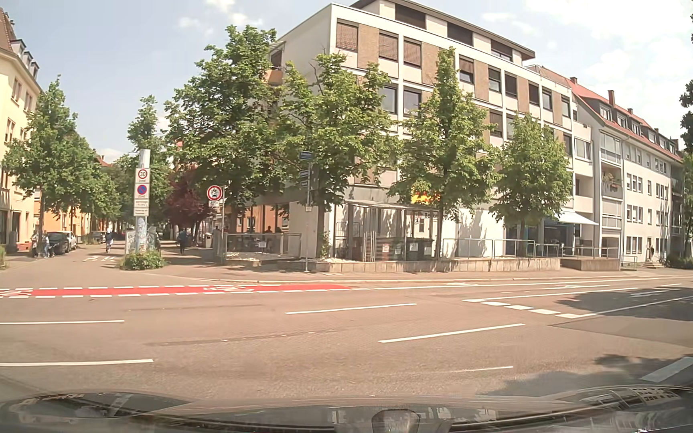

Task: Follow the waypoints while adhering to traffic rules and regulations

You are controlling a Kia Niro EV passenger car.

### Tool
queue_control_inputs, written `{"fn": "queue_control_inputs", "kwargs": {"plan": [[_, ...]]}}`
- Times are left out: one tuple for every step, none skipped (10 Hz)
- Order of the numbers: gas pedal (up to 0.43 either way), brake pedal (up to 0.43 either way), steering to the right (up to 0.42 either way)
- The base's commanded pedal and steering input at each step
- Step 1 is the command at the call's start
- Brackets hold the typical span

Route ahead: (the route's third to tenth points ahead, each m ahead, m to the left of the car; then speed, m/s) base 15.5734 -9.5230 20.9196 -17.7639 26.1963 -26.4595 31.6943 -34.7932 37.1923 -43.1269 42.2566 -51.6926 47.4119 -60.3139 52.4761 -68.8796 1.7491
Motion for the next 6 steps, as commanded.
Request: {"fn": "queue_control_inputs", "kwargs": {"plan": [[0.177,0.000,0.317],[0.177,0.000,0.318],[0.189,0.000,0.320],[0.209,0.000,0.325],[0.240,0.000,0.336],[0.248,0.000,0.348]]}}
